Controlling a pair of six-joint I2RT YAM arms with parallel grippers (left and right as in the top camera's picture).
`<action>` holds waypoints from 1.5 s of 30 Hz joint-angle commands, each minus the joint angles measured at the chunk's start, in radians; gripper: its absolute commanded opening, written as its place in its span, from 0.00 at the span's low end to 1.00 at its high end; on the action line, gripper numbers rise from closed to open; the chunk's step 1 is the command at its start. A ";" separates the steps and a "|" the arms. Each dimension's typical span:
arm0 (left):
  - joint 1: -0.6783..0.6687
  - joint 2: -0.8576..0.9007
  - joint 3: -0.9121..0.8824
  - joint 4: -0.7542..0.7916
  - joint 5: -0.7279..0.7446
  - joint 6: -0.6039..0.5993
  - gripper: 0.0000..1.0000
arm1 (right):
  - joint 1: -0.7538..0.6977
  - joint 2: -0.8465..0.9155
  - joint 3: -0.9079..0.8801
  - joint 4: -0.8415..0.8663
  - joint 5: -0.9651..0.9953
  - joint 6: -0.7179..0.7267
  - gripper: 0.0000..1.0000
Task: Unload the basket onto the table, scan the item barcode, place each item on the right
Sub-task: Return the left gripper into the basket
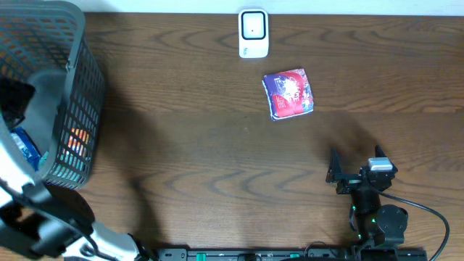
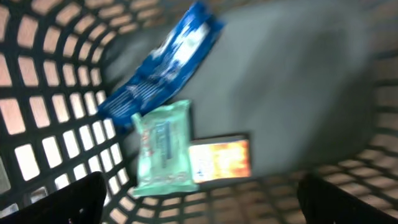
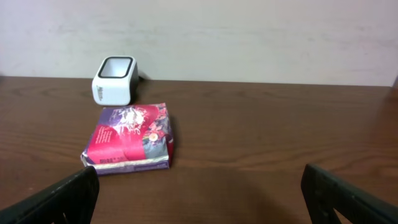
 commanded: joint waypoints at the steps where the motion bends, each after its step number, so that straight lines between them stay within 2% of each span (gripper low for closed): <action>1: -0.006 0.081 0.002 -0.067 -0.066 -0.058 0.98 | -0.006 -0.006 -0.002 -0.003 -0.003 -0.011 0.99; 14: -0.039 0.291 -0.034 -0.188 -0.066 -0.126 0.98 | -0.006 -0.006 -0.002 -0.003 -0.003 -0.011 0.99; 16: -0.037 0.291 -0.077 -0.187 -0.070 -0.181 0.98 | -0.006 -0.006 -0.002 -0.003 -0.003 -0.011 0.99; 18: -0.037 0.291 -0.113 -0.174 -0.070 -0.219 0.98 | -0.006 -0.006 -0.002 -0.003 -0.003 -0.011 0.99; 28: -0.037 0.291 -0.278 -0.043 -0.070 -0.221 0.98 | -0.006 -0.006 -0.002 -0.003 -0.003 -0.011 0.99; 36: -0.037 0.291 -0.328 0.011 -0.070 -0.175 1.00 | -0.006 -0.006 -0.002 -0.003 -0.003 -0.011 0.99; 38: -0.037 0.291 -0.336 0.025 -0.070 -0.174 0.95 | -0.006 -0.006 -0.002 -0.003 -0.003 -0.011 0.99; 41: -0.037 0.291 -0.352 0.056 -0.069 -0.131 0.95 | -0.006 -0.006 -0.002 -0.003 -0.003 -0.011 0.99; 45: -0.037 0.291 -0.354 0.082 -0.068 -0.012 0.64 | -0.006 -0.006 -0.002 -0.003 -0.003 -0.011 0.99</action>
